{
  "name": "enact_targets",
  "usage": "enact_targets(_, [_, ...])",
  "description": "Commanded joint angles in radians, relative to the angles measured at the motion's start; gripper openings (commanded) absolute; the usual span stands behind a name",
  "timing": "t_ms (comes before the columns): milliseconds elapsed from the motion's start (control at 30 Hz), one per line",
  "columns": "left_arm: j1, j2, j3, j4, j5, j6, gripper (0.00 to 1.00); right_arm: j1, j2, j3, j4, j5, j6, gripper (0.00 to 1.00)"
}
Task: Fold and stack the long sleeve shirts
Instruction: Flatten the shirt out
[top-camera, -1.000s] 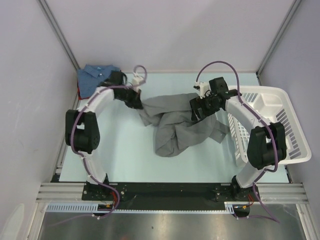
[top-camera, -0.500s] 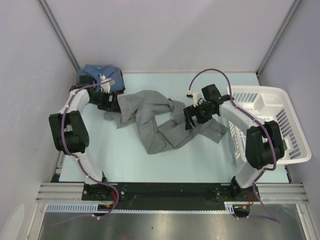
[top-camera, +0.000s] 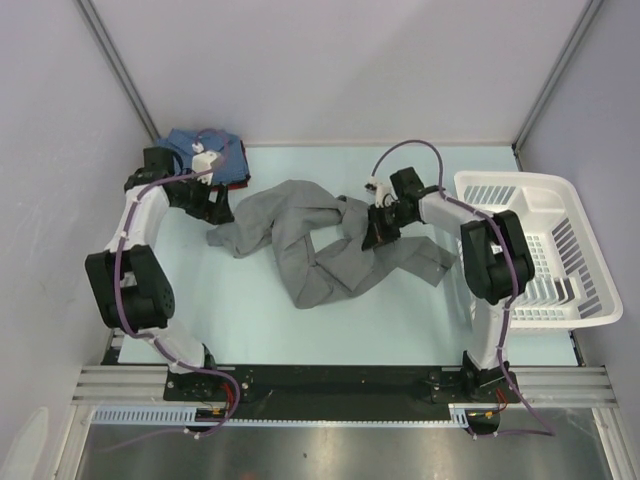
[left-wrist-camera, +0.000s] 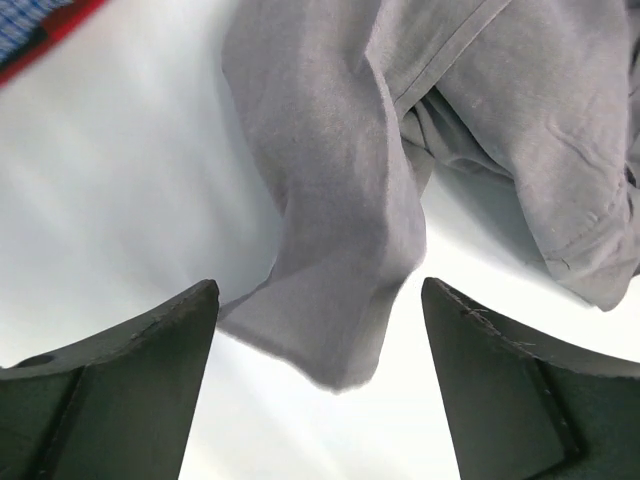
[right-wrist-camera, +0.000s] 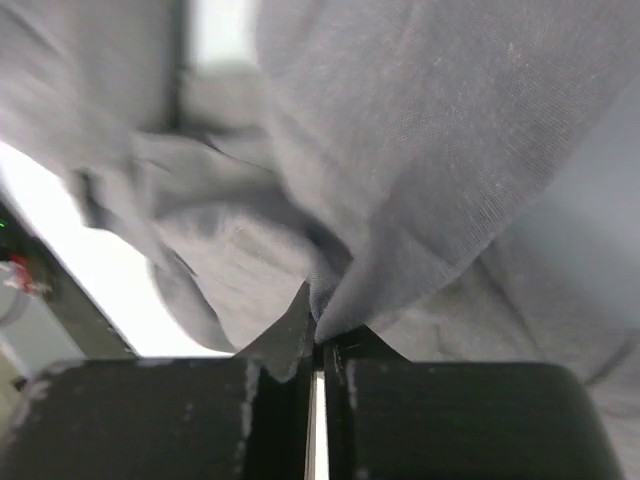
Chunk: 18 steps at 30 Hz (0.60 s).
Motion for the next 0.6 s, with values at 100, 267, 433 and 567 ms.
enact_targets(100, [0.094,-0.154,-0.012,-0.070,0.192,0.091,0.94,-0.086,-0.277,0.218,0.042,-0.161,0.122,0.00])
enact_targets(267, [-0.027,-0.236,-0.089,-0.050,0.171,0.161,0.95,-0.074,-0.428,0.309,0.221,-0.094,0.283,0.00])
enact_targets(433, [-0.106,-0.331,-0.218,0.152,0.135,0.081,0.96,-0.071,-0.447,0.429,0.390,-0.004,0.356,0.00])
enact_targets(567, [-0.130,-0.373,-0.337,0.414,0.109,-0.010,0.98,-0.066,-0.433,0.472,0.486,0.033,0.430,0.00])
